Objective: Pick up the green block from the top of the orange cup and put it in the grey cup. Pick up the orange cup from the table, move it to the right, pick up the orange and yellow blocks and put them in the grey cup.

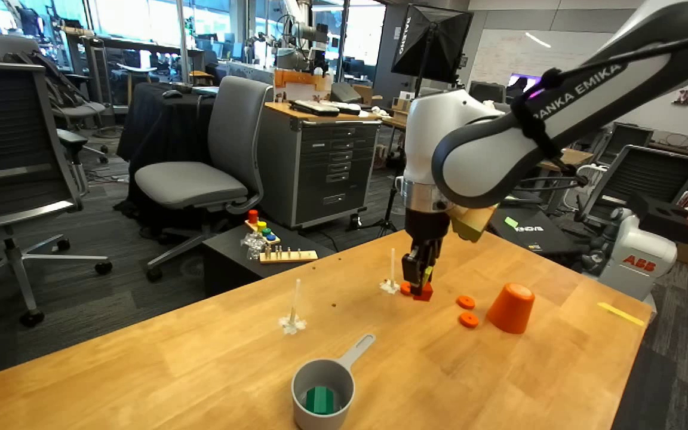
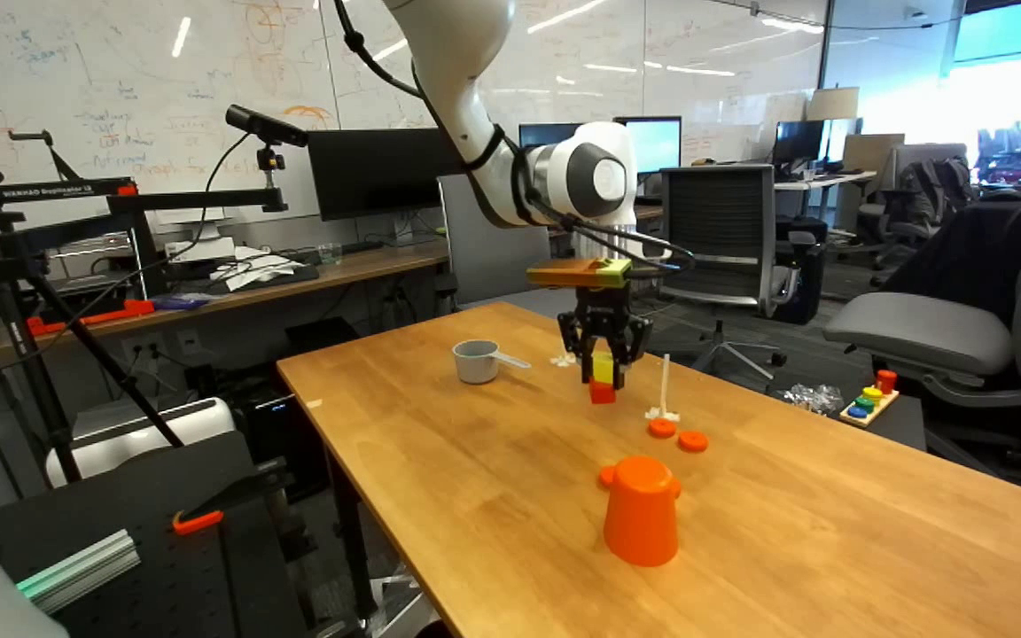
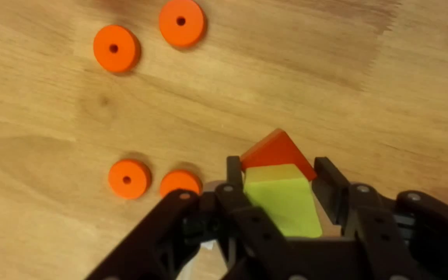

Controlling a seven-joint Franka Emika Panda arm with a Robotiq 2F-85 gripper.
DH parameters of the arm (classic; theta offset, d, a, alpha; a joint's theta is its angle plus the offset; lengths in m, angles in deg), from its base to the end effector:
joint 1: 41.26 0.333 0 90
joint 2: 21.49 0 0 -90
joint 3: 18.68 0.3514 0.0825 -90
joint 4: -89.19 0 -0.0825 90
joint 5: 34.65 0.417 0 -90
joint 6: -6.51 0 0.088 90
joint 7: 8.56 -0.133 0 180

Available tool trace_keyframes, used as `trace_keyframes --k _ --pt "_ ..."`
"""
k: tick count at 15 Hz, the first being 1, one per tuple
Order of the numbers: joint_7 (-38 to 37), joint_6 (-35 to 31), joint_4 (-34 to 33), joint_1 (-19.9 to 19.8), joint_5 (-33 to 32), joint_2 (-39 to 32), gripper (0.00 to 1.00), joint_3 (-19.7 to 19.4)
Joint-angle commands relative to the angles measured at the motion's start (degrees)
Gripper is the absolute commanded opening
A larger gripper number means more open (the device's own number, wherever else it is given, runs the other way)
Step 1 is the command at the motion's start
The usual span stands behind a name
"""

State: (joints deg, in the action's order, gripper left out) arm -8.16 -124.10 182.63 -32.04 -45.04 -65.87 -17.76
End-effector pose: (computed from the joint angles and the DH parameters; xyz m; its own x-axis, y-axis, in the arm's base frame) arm 0.7074 0.1175 0.1303 0.9471 0.2925 -0.1320 0.3072 -0.9454 0.1091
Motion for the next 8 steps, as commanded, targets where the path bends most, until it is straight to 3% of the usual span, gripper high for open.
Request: trace_keyframes --k 1,8 --pt "-2.1 1.7 1.8 2.1 -0.2 6.2 0.25 0.9" --pt "-6.0 3.6 -0.1 9.2 -2.1 9.4 0.25 3.2"
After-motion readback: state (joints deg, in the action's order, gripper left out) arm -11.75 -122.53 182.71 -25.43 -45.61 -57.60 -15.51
